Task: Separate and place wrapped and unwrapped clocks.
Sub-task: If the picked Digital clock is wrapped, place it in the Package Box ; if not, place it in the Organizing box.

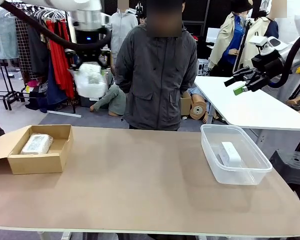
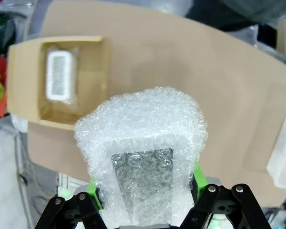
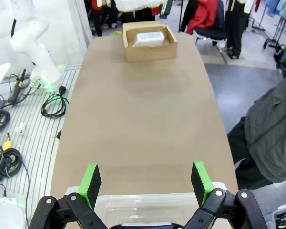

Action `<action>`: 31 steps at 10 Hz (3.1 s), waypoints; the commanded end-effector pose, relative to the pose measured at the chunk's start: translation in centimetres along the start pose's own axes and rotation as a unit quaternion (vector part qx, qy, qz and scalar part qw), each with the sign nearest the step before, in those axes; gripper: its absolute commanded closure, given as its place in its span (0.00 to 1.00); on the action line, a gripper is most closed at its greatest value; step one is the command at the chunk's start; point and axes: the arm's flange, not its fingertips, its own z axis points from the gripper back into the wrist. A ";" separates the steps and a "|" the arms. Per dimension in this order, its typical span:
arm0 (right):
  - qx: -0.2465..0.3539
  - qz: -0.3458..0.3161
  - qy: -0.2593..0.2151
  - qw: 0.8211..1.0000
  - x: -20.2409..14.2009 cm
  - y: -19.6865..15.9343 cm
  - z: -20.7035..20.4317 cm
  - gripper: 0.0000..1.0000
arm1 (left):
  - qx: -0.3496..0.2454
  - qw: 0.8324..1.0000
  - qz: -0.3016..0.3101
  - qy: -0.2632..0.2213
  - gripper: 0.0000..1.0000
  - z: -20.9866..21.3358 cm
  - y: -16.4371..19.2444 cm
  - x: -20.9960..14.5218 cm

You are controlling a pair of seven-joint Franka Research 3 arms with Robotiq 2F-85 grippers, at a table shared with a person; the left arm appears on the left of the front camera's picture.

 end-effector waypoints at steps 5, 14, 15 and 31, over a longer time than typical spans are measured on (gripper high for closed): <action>0.002 0.002 -0.001 1.000 0.2 0.0 0.1 0.00 | 0.121 0.988 0.096 -0.006 1.00 -5.7 8.7 -0.6; 0.002 0.002 -0.001 1.000 0.2 0.0 0.1 0.00 | 0.125 0.992 0.028 0.002 1.00 -10.7 9.6 0.2; 0.002 0.002 -0.001 1.000 0.2 0.0 0.1 0.00 | 0.125 0.992 0.028 0.002 1.00 -10.7 9.6 0.2; 0.002 0.002 -0.001 1.000 0.2 0.0 0.1 0.00 | 0.023 0.992 -0.104 0.069 1.00 -20.8 13.2 8.9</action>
